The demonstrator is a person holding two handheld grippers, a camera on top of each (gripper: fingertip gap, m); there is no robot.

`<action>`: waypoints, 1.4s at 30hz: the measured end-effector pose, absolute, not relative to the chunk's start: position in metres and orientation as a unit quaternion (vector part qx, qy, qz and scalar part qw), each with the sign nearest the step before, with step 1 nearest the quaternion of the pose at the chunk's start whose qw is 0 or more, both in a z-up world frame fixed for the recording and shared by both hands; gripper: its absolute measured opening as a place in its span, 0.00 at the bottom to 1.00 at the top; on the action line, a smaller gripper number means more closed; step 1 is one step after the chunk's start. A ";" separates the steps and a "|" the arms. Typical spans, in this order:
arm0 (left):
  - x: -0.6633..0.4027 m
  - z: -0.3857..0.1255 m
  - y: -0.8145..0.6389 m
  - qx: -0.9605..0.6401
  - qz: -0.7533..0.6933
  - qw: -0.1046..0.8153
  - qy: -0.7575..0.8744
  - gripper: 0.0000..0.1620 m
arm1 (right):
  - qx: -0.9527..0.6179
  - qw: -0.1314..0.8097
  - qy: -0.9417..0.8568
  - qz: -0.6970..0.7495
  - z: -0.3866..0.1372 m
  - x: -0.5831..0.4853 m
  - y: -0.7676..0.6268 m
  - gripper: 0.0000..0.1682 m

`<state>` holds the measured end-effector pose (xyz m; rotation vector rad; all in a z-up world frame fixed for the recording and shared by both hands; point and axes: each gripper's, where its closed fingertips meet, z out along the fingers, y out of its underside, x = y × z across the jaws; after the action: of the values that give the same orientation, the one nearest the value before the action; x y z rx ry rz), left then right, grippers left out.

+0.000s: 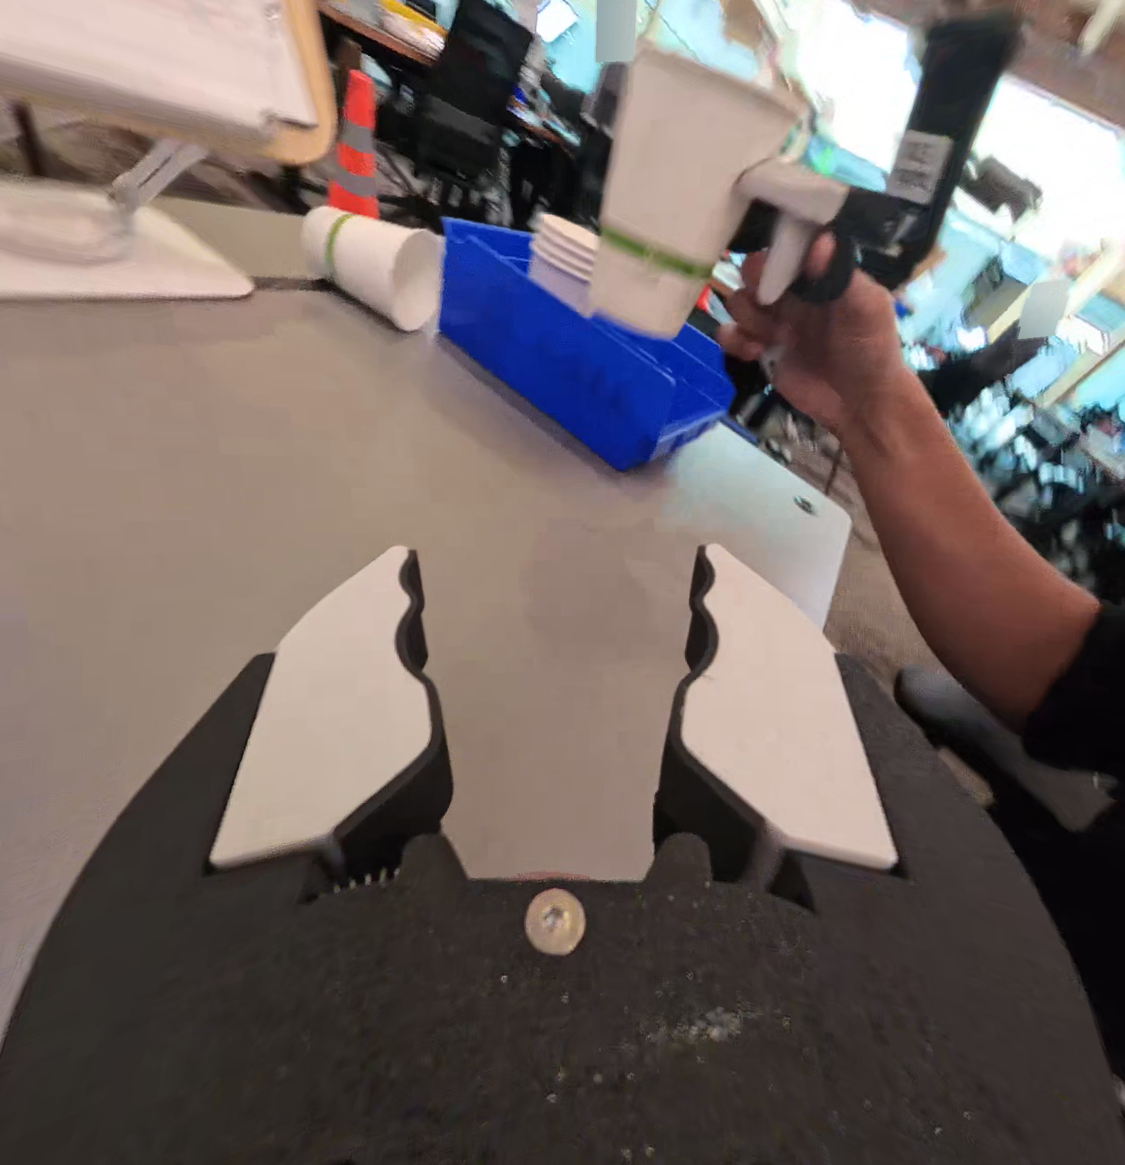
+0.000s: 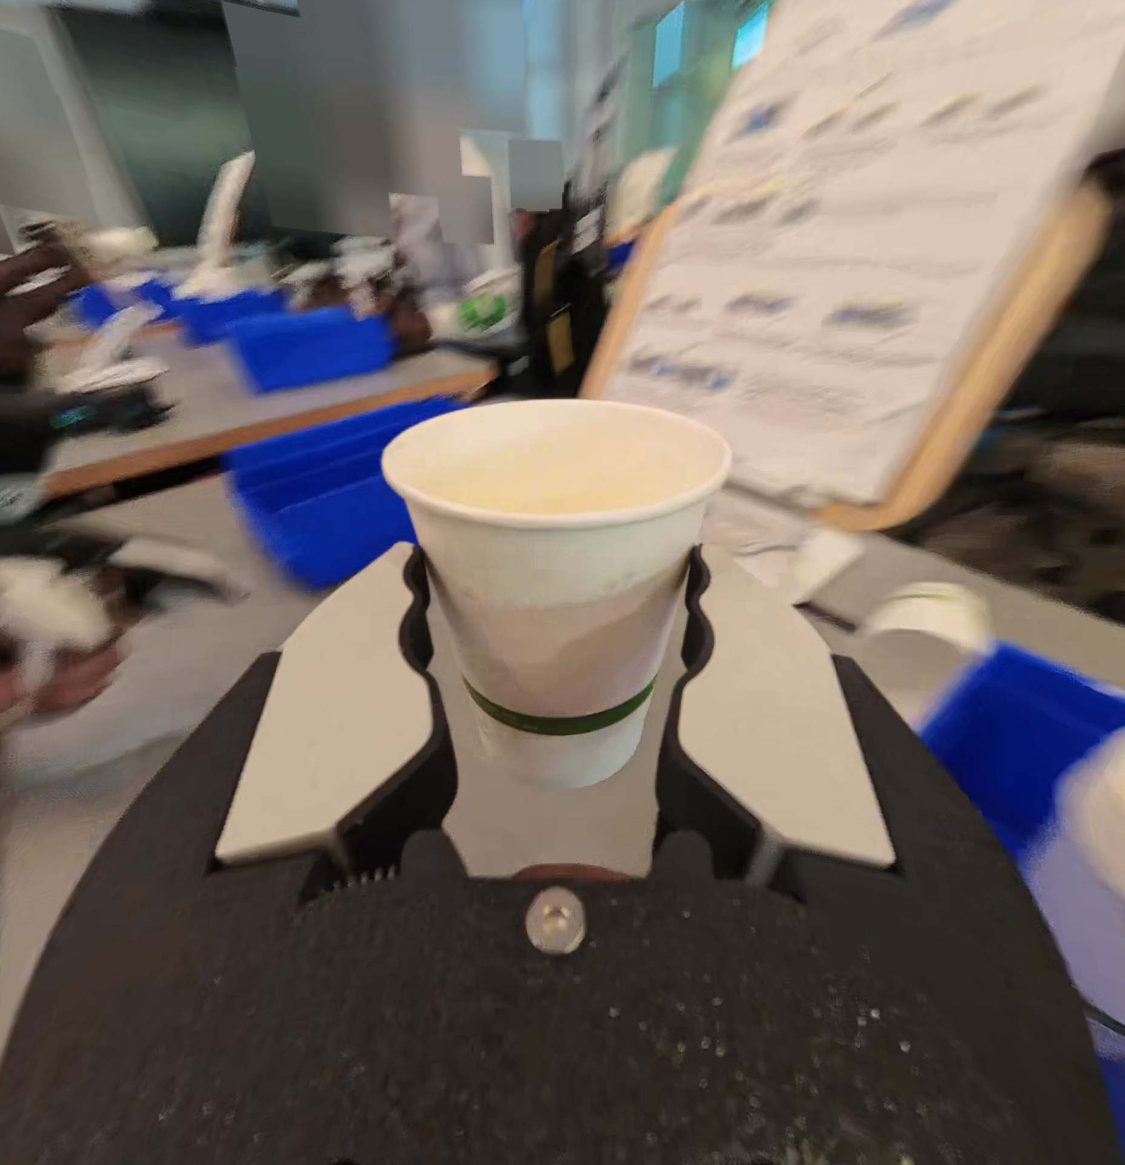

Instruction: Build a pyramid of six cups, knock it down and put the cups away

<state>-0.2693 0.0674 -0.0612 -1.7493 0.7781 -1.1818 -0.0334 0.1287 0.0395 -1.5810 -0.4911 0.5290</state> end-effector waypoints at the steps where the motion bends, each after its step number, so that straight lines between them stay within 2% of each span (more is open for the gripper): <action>1: -0.273 -0.072 0.064 -0.704 -0.483 0.436 0.284 0.50 | -0.688 0.675 -0.180 0.196 0.049 -0.007 0.136 0.46; 7: -0.268 -0.080 0.040 -0.690 -0.516 0.414 0.293 0.50 | -0.655 0.752 -0.026 0.067 0.097 0.143 0.184 0.46; 12: -0.268 -0.086 0.037 -0.696 -0.495 0.416 0.311 0.49 | -0.695 0.714 0.025 0.080 0.067 0.199 0.232 0.46; 15: -0.268 -0.083 0.036 -0.689 -0.514 0.411 0.303 0.49 | -0.716 0.687 0.039 0.115 0.042 0.200 0.246 0.46; 19: -0.271 -0.083 0.037 -0.690 -0.520 0.406 0.299 0.49 | -0.750 0.657 0.027 0.064 0.010 0.201 0.248 0.46; 25: -0.267 -0.090 0.035 -0.695 -0.509 0.400 0.313 0.48 | -0.804 0.587 0.007 0.095 -0.037 0.191 0.243 0.47; 34: -0.259 -0.099 0.027 -0.698 -0.499 0.384 0.342 0.49 | -0.832 0.542 -0.037 0.115 -0.051 0.182 0.225 0.56; 38: -0.258 -0.099 0.026 -0.698 -0.497 0.384 0.344 0.49 | -0.844 0.528 -0.050 0.076 -0.052 0.185 0.211 0.55; 42: -0.261 -0.099 0.030 -0.701 -0.482 0.398 0.343 0.48 | -0.815 0.576 -0.051 0.039 -0.035 0.158 0.175 0.53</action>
<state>-0.2612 0.0295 -0.0991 -1.7754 0.8694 -1.2208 0.1583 0.1750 -0.0348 -1.9085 -0.1184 0.0915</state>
